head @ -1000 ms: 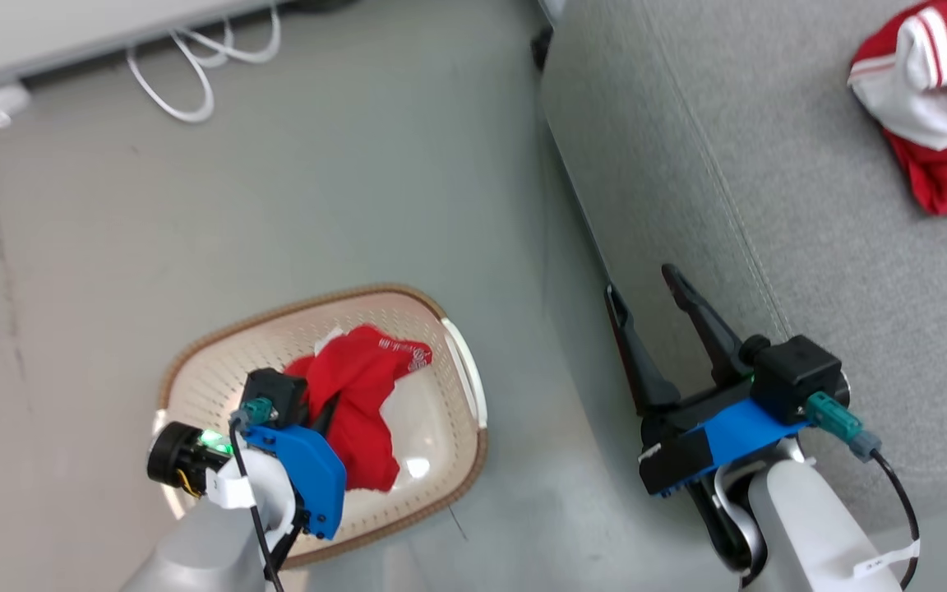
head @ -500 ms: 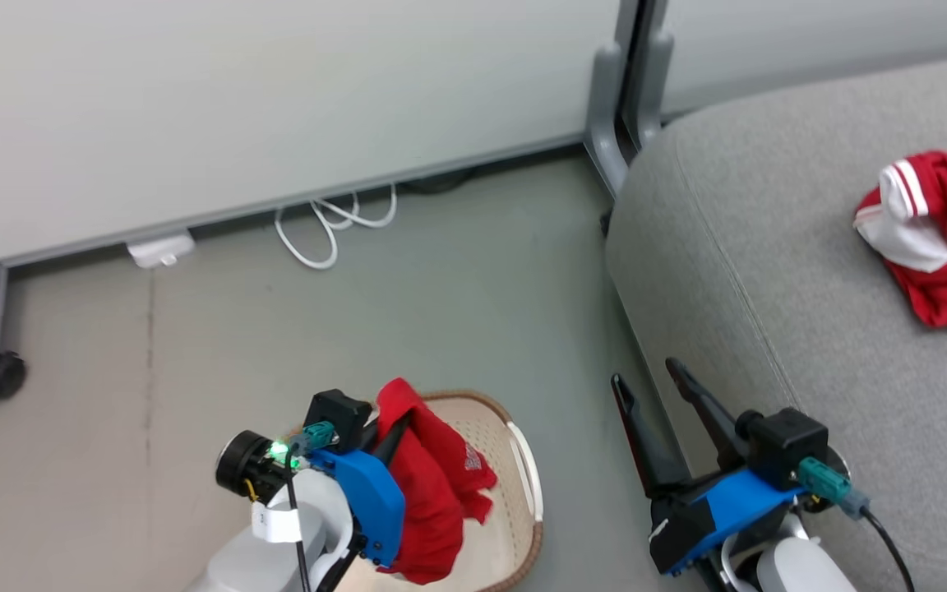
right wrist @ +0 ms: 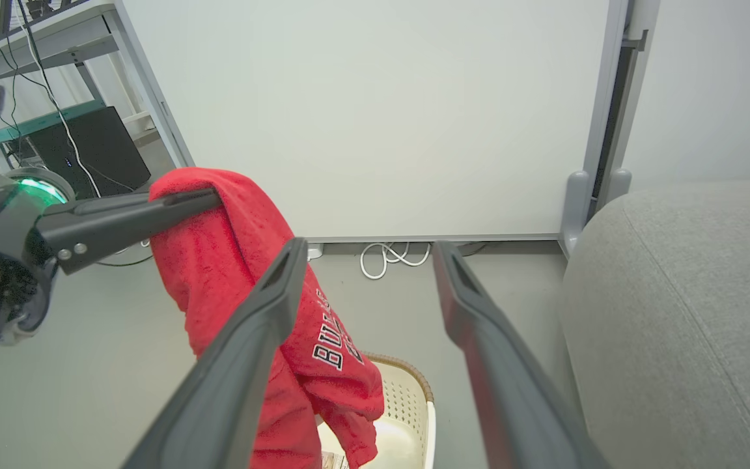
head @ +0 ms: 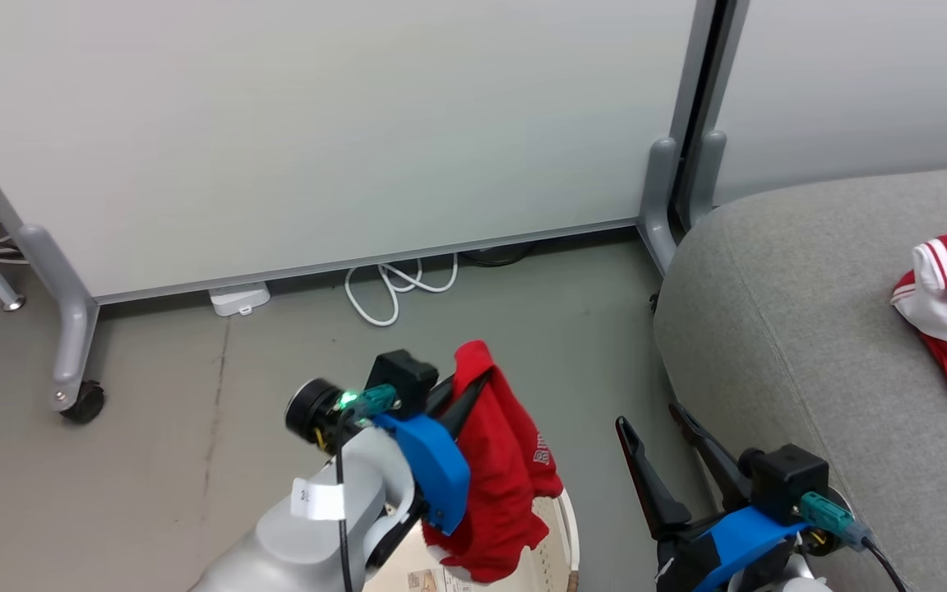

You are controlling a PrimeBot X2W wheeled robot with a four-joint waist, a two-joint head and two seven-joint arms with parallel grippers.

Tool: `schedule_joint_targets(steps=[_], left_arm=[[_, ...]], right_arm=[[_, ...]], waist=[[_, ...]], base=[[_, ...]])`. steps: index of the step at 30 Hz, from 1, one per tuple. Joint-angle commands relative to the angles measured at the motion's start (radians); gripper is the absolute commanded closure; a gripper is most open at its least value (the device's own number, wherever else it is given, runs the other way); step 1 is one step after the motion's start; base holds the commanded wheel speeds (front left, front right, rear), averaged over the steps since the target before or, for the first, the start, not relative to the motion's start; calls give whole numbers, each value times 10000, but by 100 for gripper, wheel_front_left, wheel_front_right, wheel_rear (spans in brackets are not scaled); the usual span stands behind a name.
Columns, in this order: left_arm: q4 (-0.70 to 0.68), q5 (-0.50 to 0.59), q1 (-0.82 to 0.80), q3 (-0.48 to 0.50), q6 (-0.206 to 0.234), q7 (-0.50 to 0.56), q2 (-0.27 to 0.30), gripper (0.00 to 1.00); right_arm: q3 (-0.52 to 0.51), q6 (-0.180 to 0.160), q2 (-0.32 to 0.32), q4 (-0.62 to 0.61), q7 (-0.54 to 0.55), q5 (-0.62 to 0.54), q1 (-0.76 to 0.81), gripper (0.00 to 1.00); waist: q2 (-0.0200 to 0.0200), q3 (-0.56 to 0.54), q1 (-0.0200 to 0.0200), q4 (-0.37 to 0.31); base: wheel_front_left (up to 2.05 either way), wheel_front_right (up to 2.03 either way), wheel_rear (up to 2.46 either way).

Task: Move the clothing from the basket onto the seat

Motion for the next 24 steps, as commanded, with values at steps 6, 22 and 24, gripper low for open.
schedule_joint_targets(steps=[6,22,24], left_arm=[[-315,-96,-921,-601,-6,167,-274,100],[-727,-900,-2189,-1276,-6,609,-592,100],[-677,-985,-2187,-1296,-6,575,-599,100]], right_arm=[[41,1,-4,-181,172,-35,222,0],[43,1,-4,-299,273,41,325,0],[52,1,-4,-312,274,32,340,0]], waist=[[-1,-66,2,249],[-1,-115,2,438],[-1,-103,2,433]], base=[[0,0,0],[0,0,0],[0,0,0]])
